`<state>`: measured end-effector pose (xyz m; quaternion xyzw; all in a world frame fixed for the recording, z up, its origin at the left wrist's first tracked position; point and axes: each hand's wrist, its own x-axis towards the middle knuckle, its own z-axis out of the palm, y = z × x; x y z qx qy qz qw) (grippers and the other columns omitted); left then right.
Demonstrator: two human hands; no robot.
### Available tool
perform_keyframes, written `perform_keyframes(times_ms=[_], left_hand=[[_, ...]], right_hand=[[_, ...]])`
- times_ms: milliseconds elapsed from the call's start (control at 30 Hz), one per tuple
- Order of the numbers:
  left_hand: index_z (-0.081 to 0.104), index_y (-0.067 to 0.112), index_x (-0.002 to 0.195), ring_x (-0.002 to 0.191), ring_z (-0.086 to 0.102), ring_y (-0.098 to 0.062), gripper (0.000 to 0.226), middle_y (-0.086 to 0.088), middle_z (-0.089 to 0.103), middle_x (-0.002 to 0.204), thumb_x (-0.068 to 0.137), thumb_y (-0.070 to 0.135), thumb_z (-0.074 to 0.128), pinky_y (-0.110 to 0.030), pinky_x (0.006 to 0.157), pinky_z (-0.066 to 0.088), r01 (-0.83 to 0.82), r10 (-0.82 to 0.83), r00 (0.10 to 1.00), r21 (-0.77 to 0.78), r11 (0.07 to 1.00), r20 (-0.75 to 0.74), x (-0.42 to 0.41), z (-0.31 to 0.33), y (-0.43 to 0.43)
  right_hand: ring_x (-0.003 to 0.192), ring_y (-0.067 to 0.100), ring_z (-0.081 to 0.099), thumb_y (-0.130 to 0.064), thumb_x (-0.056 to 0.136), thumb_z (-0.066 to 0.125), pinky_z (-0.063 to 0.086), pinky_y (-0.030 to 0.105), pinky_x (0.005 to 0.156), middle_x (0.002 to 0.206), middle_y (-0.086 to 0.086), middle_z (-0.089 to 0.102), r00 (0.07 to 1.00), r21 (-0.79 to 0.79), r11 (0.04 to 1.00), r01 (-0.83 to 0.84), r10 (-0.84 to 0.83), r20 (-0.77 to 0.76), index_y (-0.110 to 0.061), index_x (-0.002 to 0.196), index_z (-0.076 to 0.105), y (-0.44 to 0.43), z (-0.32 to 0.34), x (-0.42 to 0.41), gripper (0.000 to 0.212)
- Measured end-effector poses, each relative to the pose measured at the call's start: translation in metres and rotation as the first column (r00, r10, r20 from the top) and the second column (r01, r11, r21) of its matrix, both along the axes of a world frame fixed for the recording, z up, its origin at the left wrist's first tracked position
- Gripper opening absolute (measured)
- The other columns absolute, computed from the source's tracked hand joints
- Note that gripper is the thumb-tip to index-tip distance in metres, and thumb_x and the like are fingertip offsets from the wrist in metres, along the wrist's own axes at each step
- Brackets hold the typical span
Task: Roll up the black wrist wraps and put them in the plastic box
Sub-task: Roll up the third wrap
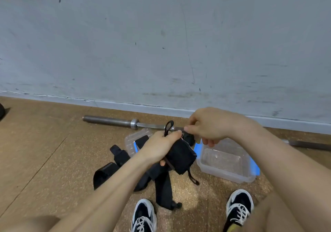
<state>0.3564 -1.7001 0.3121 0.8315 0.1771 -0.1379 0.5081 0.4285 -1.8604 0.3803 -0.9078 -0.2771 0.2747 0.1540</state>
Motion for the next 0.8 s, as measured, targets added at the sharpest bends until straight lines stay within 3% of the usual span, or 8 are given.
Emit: perform_keyframes(times_ms=[100, 167, 267, 333, 400, 567, 700, 800], left_hand=[[0.059, 0.026, 0.092, 0.092, 0.065, -0.025, 0.044, 0.000, 0.066, 0.088, 0.087, 0.066, 0.040, -0.039, 0.075, 0.044, 0.065, -0.040, 0.993, 0.230, 0.971, -0.112, -0.004, -0.066, -0.010], [0.053, 0.028, 0.103, 0.088, 0.062, -0.022, 0.031, 0.000, 0.065, 0.095, 0.094, 0.058, 0.046, -0.038, 0.073, 0.048, 0.004, 0.025, 0.985, 0.167, 0.986, -0.170, -0.006, -0.109, -0.016], [0.047, 0.025, 0.112, 0.090, 0.062, -0.019, 0.035, -0.002, 0.063, 0.107, 0.090, 0.048, 0.062, -0.030, 0.057, 0.054, -0.168, 0.173, 0.952, 0.040, 0.985, -0.253, -0.004, -0.156, -0.020], [0.046, 0.027, 0.111, 0.094, 0.063, -0.021, 0.041, -0.001, 0.061, 0.110, 0.083, 0.046, 0.069, -0.039, 0.069, 0.060, -0.225, 0.228, 0.942, 0.041, 0.974, -0.248, 0.003, -0.181, -0.019], [0.045, 0.029, 0.109, 0.092, 0.064, -0.025, 0.049, -0.002, 0.059, 0.109, 0.073, 0.050, 0.071, -0.048, 0.076, 0.061, -0.265, 0.267, 0.934, 0.042, 0.963, -0.238, 0.012, -0.199, -0.016], [0.039, 0.037, 0.104, 0.087, 0.065, -0.028, 0.043, -0.002, 0.060, 0.107, 0.075, 0.058, 0.063, -0.050, 0.074, 0.061, -0.442, 0.438, 0.883, 0.014, 0.897, -0.168, 0.040, -0.227, 0.003], [0.037, 0.047, 0.106, 0.085, 0.063, -0.031, 0.029, -0.005, 0.055, 0.111, 0.086, 0.061, 0.054, -0.050, 0.076, 0.060, -0.478, 0.495, 0.863, 0.150, 0.865, -0.106, 0.081, -0.243, 0.045], [0.038, 0.032, 0.127, 0.082, 0.060, -0.025, 0.038, -0.009, 0.053, 0.120, 0.096, 0.052, 0.049, -0.039, 0.064, 0.061, -0.556, 0.561, 0.815, 0.081, 0.827, -0.141, 0.121, -0.259, 0.070]], right_hand=[[0.076, 0.023, 0.074, -0.037, 0.103, 0.045, 0.058, 0.032, 0.071, 0.083, 0.009, 0.076, 0.999, -0.061, 0.998, -0.004, 0.002, -0.043, -0.011, 0.116, 0.063, -0.013, -0.004, 0.008, 0.035], [0.077, 0.023, 0.074, -0.034, 0.103, 0.047, 0.058, 0.032, 0.071, 0.084, 0.009, 0.075, 0.998, -0.020, 0.999, 0.032, -0.033, -0.051, -0.011, 0.115, 0.064, -0.015, -0.012, 0.012, 0.031], [0.082, 0.026, 0.072, -0.026, 0.099, 0.050, 0.059, 0.038, 0.078, 0.092, 0.010, 0.075, 0.996, 0.052, 0.995, 0.084, -0.085, 0.024, -0.009, 0.103, 0.068, -0.007, -0.048, 0.015, 0.026], [0.092, 0.026, 0.067, -0.020, 0.096, 0.051, 0.056, 0.040, 0.084, 0.107, 0.008, 0.071, 0.993, 0.087, 0.989, 0.121, -0.121, -0.007, -0.010, 0.112, 0.068, -0.003, -0.085, 0.015, 0.025], [0.088, 0.022, 0.063, -0.016, 0.097, 0.052, 0.055, 0.035, 0.079, 0.116, 0.007, 0.065, 0.975, 0.032, 0.990, 0.135, -0.127, -0.183, -0.014, 0.132, 0.056, -0.003, -0.125, 0.016, 0.036], [0.081, 0.028, 0.063, -0.008, 0.096, 0.051, 0.048, 0.030, 0.054, 0.095, 0.010, 0.059, 0.733, 0.036, 0.841, 0.539, -0.449, -0.511, -0.016, 0.133, 0.054, 0.011, -0.217, 0.029, 0.039], [0.079, 0.024, 0.062, -0.006, 0.095, 0.050, 0.057, 0.038, 0.071, 0.090, 0.005, 0.059, 0.598, 0.065, 0.741, 0.668, -0.484, -0.639, -0.017, 0.125, 0.057, 0.044, -0.266, 0.028, 0.033], [0.085, 0.022, 0.064, -0.006, 0.098, 0.050, 0.057, 0.043, 0.084, 0.097, 0.002, 0.060, 0.412, 0.036, 0.605, 0.795, -0.496, -0.764, -0.018, 0.126, 0.057, 0.065, -0.292, 0.040, 0.031]])
